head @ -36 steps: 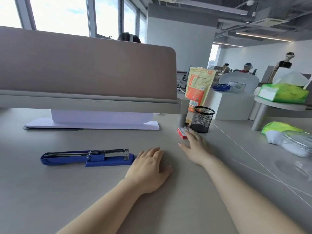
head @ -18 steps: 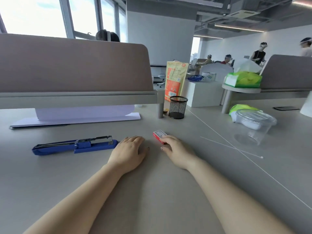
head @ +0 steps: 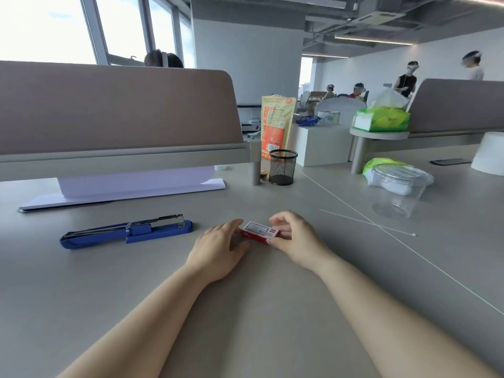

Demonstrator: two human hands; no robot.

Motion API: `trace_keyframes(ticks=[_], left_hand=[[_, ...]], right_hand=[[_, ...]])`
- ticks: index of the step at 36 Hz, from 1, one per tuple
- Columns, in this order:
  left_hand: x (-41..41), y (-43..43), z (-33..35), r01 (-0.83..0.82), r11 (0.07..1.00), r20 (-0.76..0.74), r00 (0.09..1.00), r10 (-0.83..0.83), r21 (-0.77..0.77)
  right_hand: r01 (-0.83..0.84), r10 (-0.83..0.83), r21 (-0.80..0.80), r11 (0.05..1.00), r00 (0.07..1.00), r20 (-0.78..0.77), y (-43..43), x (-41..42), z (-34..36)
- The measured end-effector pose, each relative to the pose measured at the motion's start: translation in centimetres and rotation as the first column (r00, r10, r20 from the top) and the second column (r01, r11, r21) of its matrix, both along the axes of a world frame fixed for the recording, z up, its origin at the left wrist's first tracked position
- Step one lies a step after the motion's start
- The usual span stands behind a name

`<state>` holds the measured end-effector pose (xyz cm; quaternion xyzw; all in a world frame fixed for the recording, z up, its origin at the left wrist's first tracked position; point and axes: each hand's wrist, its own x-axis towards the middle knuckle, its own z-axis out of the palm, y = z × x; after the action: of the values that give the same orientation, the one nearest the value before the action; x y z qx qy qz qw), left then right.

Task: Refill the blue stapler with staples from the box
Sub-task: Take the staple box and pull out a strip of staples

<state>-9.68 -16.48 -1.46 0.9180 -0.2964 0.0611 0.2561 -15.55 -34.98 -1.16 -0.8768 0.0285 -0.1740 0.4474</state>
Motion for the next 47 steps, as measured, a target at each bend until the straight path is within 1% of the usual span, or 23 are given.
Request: trace_keyframes(ticks=[6, 9, 13, 15, 18, 24, 29, 38, 40, 44, 47], left_hand=[[0.4, 0.1, -0.1, 0.009, 0.999, -0.009, 1.000, -0.009, -0.054], [0.3, 0.1, -0.1, 0.010, 0.999, 0.000, 1.000, -0.010, -0.043], [-0.1, 0.0, -0.1, 0.000, 1.000, 0.072, 0.997, -0.002, 0.031], [-0.3, 0.0, -0.1, 0.004, 0.998, 0.103, 0.995, -0.010, 0.065], [-0.4, 0.0, 0.0, 0.034, 0.995, 0.103, 0.994, -0.043, 0.092], [-0.3, 0.0, -0.1, 0.090, 0.973, 0.124, 0.985, -0.119, 0.213], [-0.1, 0.2, -0.1, 0.082, 0.967, 0.136, 0.984, -0.117, 0.243], [-0.3, 0.5, 0.1, 0.094, 0.975, 0.147, 0.981, -0.125, 0.203], [-0.3, 0.5, 0.1, 0.092, 0.981, 0.174, 0.977, -0.122, 0.170], [-0.4, 0.5, 0.1, 0.090, 0.992, 0.280, 0.954, -0.111, 0.085], [-0.3, 0.3, 0.1, 0.099, 0.994, 0.287, 0.952, -0.110, 0.053]], right_hand=[[-0.064, 0.064, -0.007, 0.998, 0.998, -0.005, -0.1, 0.4, -0.1], [-0.083, 0.083, -0.008, 0.996, 0.997, -0.001, -0.1, 0.4, 0.0], [-0.066, 0.066, -0.023, 0.998, 0.998, 0.004, -0.3, 0.4, -0.2], [-0.026, 0.026, -0.063, 0.998, 1.000, 0.001, -0.6, 0.4, -0.4], [0.022, -0.025, -0.135, 0.991, 1.000, -0.019, -1.0, 0.2, -0.3], [0.039, -0.043, -0.134, 0.990, 0.999, -0.028, -1.3, 0.1, 0.0], [0.022, -0.029, -0.140, 0.990, 0.999, -0.045, -1.9, -0.2, 0.3], [-0.022, 0.011, -0.107, 0.994, 0.995, -0.104, -3.9, -0.8, 0.5], [-0.026, 0.015, -0.112, 0.993, 0.995, -0.095, -3.9, -0.7, 0.3], [-0.032, 0.023, -0.099, 0.995, 0.996, -0.088, -3.9, -0.5, 0.0], [-0.038, 0.028, -0.120, 0.992, 0.996, -0.079, -3.6, -0.4, -0.1]])
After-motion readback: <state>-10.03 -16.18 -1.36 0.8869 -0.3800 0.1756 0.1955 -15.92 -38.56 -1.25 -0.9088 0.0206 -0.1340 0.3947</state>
